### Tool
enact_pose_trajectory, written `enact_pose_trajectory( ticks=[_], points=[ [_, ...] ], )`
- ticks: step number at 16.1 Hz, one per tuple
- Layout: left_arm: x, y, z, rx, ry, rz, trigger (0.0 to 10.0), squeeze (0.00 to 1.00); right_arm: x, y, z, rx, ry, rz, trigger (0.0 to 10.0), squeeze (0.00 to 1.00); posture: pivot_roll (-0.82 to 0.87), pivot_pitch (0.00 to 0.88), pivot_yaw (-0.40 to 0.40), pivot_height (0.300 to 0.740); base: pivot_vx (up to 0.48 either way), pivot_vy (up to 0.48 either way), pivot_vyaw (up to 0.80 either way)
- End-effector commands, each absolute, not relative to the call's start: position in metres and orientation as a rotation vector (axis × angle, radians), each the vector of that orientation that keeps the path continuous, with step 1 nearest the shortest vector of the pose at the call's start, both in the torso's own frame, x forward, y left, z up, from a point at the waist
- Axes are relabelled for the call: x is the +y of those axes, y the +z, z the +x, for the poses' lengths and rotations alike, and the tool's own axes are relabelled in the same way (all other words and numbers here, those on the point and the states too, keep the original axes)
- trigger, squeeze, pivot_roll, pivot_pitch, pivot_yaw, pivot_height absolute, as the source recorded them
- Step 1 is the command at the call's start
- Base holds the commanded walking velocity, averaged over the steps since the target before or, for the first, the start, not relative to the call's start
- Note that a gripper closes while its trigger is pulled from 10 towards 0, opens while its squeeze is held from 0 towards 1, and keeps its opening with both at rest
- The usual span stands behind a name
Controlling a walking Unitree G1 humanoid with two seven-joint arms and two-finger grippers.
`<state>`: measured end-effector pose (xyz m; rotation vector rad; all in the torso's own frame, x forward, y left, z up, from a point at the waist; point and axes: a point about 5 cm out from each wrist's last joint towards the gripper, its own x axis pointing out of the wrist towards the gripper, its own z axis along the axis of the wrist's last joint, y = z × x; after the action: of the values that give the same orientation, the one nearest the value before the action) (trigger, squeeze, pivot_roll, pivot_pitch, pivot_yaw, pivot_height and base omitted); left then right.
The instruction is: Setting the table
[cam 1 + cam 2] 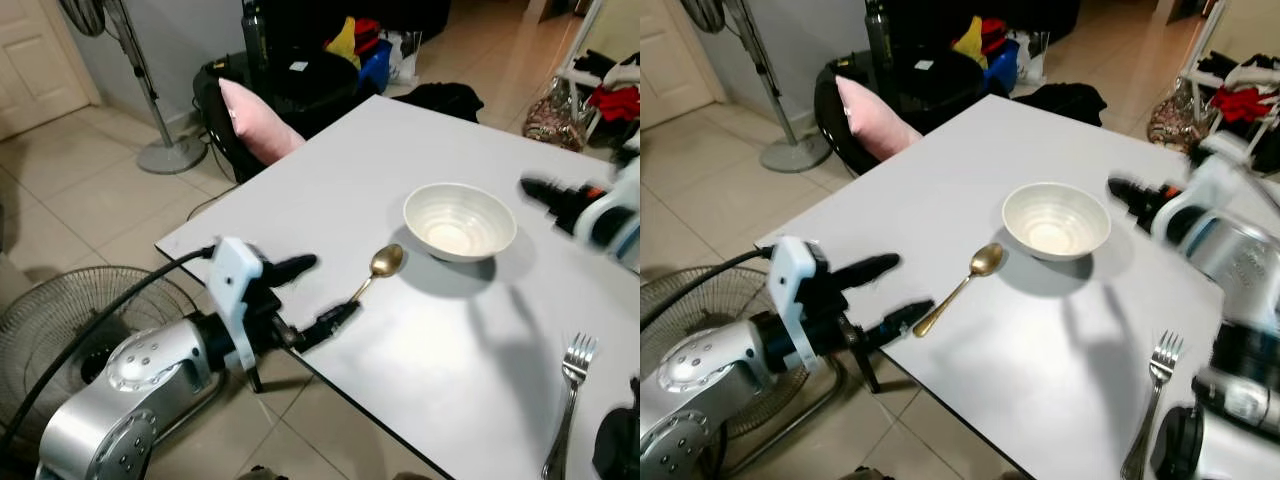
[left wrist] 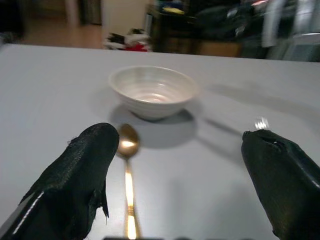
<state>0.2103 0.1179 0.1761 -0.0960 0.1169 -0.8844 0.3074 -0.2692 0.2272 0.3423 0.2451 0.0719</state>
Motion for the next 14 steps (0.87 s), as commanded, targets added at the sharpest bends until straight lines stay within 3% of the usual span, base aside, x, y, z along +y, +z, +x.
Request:
enact_pose_trajectory(
  ticks=[1,3,4,7,11,14],
  points=[
    [0.125,0.177,0.212,0.106,-0.776,-0.094,10.0,0.00,-0.257,0.244,0.299,0.117,0.153,0.313,10.0,0.00,-0.13,0.000,0.090,0.740,0.000,0.000,0.00],
    [0.136,0.174,0.216,0.069,-0.552,-0.062,10.0,0.00,-0.231,0.251,0.286,0.013,0.249,0.202,10.0,0.00,-0.14,0.000,0.094,0.740,0.000,0.000,0.00],
    [0.146,0.173,0.215,0.020,-0.341,0.016,10.0,0.00,-0.196,0.249,0.276,-0.026,0.318,0.229,10.0,0.00,-0.13,0.000,0.081,0.740,0.000,0.000,0.00],
    [0.159,0.171,0.208,0.015,-0.091,0.043,10.0,0.00,-0.143,0.216,0.266,0.029,0.383,0.194,10.0,0.00,-0.09,0.000,0.033,0.740,0.000,0.000,0.00],
    [0.162,0.171,0.206,-0.005,-0.040,0.083,10.0,0.00,-0.131,0.200,0.263,0.006,0.374,0.066,10.0,0.00,-0.06,0.000,0.012,0.740,0.000,0.000,0.00],
    [0.164,0.172,0.208,-0.006,-0.048,0.111,10.0,0.00,-0.133,0.188,0.256,0.062,0.359,0.083,10.0,0.00,-0.06,0.000,0.025,0.740,-0.227,0.000,0.00]
  ],
)
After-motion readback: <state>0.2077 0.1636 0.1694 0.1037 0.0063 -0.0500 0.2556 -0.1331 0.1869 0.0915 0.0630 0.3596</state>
